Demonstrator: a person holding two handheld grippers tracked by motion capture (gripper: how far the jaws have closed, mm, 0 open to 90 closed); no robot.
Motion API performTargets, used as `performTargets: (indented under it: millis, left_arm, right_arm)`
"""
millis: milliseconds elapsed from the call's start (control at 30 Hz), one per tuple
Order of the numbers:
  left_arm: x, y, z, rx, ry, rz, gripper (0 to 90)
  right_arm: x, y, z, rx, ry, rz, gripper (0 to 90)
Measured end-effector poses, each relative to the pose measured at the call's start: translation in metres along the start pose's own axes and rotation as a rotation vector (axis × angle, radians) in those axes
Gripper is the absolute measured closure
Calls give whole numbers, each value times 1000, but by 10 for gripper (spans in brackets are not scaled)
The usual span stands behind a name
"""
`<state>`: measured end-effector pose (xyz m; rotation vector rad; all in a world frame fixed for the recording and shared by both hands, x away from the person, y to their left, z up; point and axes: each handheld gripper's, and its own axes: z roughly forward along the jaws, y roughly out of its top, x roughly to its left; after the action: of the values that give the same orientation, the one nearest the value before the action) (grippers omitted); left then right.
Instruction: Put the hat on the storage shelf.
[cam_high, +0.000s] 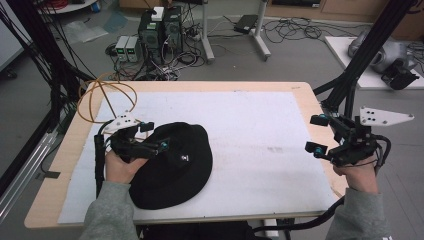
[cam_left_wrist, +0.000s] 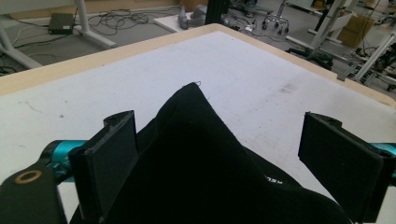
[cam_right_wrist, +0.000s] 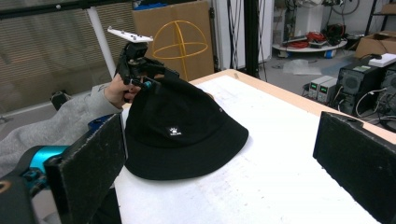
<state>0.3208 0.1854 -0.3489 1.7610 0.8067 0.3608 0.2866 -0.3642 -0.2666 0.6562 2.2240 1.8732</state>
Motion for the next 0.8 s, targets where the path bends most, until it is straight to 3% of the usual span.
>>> performTargets:
  millis: [367,433,500,533,567,667,700,800]
  left_arm:
    - [2,-1,1,16,7,0,184]
    - [1,-2,-1,17,12,1,288]
    - [2,-2,-1,18,8,4,319]
    - [2,-2,-1,18,9,1,402]
    - [2,-3,-1,20,15,2,402]
    - [3,-4,-1,25,5,-2,539]
    - [3,-4,-1,27,5,2,539]
    - [5,-6,-1,36,18,2,682]
  right_arm:
    - [-1,0,1,8,0,-2,20]
    - [0,-1,4,24,-10,-10,20]
    - [0,-1,5,31,-12,-9,20]
    - [-1,-1,6,35,-17,-15,20]
    - [-1,-1,6,35,-17,-15,20]
    - [0,-1,7,40,-12,-10,20]
    - [0,-1,7,40,-12,-10,20]
    - [0,-1,7,42,-13,-8,20]
